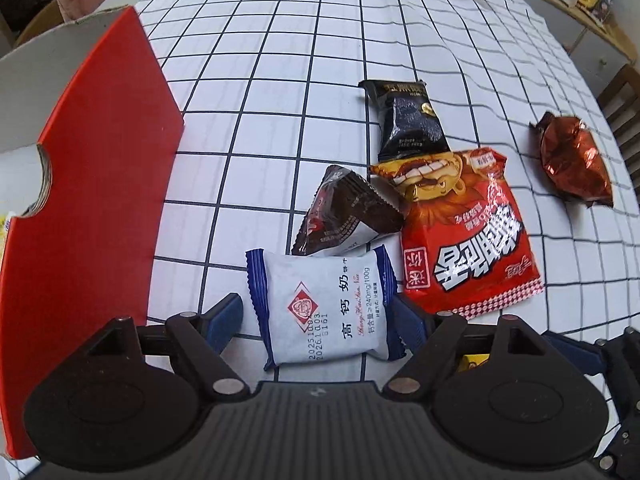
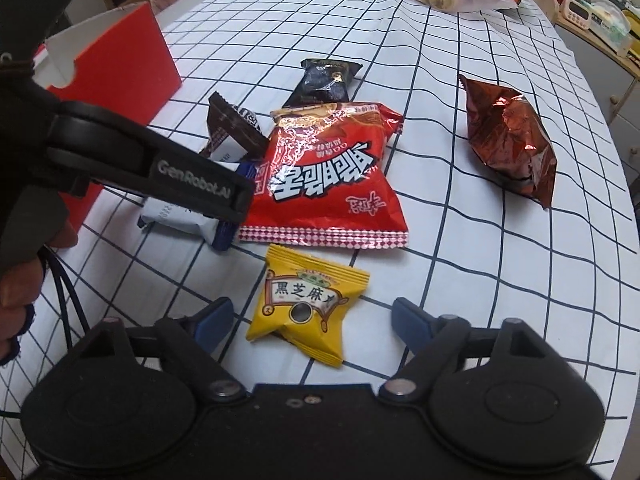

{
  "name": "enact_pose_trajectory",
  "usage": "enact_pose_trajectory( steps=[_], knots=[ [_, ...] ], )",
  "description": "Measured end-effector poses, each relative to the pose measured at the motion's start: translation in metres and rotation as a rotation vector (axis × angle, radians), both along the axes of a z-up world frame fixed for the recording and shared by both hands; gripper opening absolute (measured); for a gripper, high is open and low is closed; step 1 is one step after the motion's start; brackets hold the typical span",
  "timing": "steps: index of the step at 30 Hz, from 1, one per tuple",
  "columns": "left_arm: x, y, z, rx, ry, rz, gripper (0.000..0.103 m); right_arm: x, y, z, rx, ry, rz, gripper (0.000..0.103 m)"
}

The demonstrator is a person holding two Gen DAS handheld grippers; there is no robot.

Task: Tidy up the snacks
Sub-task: 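Grasp the yellow sesame packet with the right tool while the left tool grasps the white milk packet, then carry both packets into the red-edged box and open both tools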

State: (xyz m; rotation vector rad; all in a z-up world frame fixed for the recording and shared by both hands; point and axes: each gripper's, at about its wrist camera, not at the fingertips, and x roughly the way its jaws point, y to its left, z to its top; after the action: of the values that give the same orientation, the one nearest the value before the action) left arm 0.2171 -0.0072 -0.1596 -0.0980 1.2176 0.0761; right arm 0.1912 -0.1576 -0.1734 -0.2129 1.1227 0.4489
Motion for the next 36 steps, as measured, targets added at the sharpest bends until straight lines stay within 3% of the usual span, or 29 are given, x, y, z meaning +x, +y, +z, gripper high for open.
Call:
enact_pose_trajectory(
  steps=[5, 10, 16, 24, 36],
  knots=[
    [-0.001, -0.003, 0.000, 0.031, -0.008, -0.020, 0.077, -0.002, 0.005, 0.001, -0.033, -0.028, -0.007, 0.066],
    [-0.004, -0.008, 0.004, 0.032, -0.027, -0.046, 0.060, -0.006, 0.006, 0.004, -0.041, -0.052, -0.005, 0.043],
    [-0.009, -0.003, 0.006, 0.009, -0.040, -0.042, 0.056, -0.010, 0.000, 0.008, -0.018, -0.067, -0.022, 0.035],
    [-0.028, 0.009, 0.014, -0.042, -0.061, -0.015, 0.055, -0.017, -0.014, 0.023, 0.034, -0.074, -0.062, 0.033],
    [-0.066, 0.017, 0.059, -0.079, -0.143, -0.045, 0.055, -0.039, -0.024, 0.071, 0.111, -0.138, -0.073, 0.033]
  ],
)
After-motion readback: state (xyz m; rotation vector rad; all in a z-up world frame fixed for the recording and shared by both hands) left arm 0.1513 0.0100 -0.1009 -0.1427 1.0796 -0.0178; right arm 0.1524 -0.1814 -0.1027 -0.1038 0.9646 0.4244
